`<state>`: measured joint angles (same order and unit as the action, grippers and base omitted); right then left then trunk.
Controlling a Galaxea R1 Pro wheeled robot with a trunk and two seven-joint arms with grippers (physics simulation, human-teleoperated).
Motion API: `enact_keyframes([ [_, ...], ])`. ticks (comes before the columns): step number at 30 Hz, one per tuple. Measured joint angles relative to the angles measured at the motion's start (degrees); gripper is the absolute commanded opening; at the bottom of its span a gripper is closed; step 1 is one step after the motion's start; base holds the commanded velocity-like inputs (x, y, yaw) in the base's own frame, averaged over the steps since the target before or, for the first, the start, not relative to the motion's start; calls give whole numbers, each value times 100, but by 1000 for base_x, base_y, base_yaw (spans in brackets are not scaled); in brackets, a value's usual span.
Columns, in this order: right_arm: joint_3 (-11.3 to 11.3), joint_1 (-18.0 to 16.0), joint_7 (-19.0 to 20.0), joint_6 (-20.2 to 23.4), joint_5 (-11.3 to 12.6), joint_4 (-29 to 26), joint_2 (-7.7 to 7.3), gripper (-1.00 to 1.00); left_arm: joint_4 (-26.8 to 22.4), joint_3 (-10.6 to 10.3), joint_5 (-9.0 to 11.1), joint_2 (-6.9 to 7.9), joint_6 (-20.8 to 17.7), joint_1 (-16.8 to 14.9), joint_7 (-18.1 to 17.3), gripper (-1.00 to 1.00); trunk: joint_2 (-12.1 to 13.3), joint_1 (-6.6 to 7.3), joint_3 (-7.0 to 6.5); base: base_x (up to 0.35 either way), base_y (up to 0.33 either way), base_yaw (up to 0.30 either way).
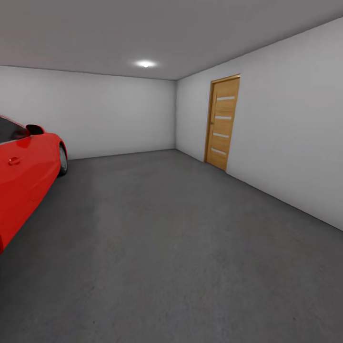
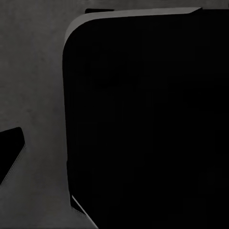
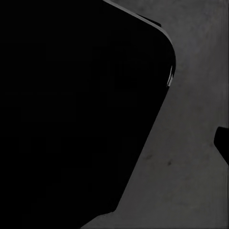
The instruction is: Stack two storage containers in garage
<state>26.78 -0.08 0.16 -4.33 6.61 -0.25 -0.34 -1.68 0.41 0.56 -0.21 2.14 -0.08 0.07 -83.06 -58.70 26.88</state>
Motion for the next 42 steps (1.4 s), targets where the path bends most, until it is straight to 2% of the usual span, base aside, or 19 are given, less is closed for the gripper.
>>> enact_keyframes([
  [19,2,0,0,4,25,-2,48,100,-1,0,0,4,0,0,1,100,0,0,1,321,0,-5],
  [42,-9,0,8,-131,26,-1,34,100,-2,0,0,4,-2,0,9,100,0,0,1,321,0,-235],
])
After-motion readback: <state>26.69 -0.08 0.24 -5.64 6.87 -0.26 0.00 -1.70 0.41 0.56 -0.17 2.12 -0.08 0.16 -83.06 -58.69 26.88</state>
